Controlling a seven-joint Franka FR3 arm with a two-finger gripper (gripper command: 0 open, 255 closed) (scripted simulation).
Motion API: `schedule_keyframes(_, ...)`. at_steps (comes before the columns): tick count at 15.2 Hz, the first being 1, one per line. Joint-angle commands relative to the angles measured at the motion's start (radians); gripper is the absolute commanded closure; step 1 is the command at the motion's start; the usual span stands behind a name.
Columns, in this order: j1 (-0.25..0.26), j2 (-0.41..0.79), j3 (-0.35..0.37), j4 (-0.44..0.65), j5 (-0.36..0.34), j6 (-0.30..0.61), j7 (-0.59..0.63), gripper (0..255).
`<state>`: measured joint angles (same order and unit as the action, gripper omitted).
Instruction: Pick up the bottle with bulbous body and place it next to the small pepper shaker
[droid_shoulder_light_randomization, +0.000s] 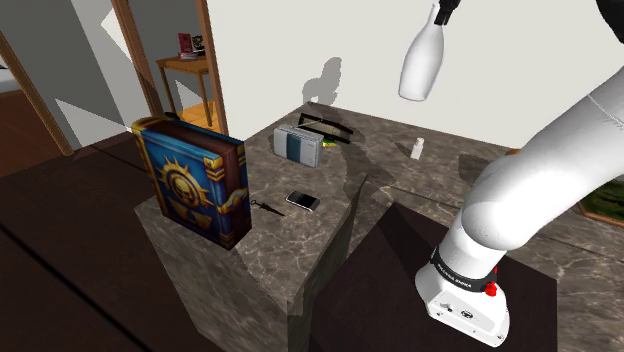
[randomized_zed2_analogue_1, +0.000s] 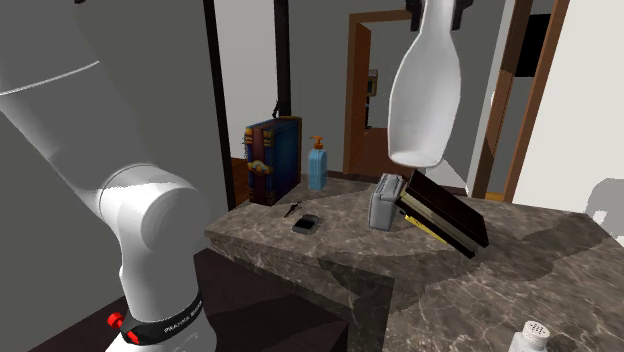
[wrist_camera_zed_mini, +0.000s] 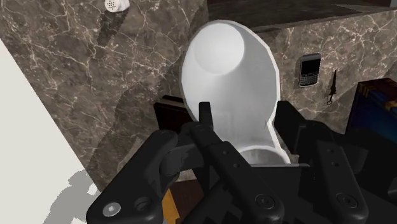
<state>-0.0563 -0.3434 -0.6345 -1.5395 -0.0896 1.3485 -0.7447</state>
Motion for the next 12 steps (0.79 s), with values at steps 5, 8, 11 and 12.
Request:
schedule_keyframes(5, -0.016, 0.200, -0.232, 0.191, 0.112, -0.037, -0.238, 255)
schedule_keyframes(8, -0.028, 0.223, -0.262, 0.179, 0.130, -0.013, -0.276, 255)
schedule_keyframes(11, -0.025, 0.179, -0.237, 0.102, 0.096, 0.037, -0.256, 255)
schedule_keyframes(12, -0.026, 0.166, -0.229, 0.078, 0.087, 0.052, -0.250, 255)
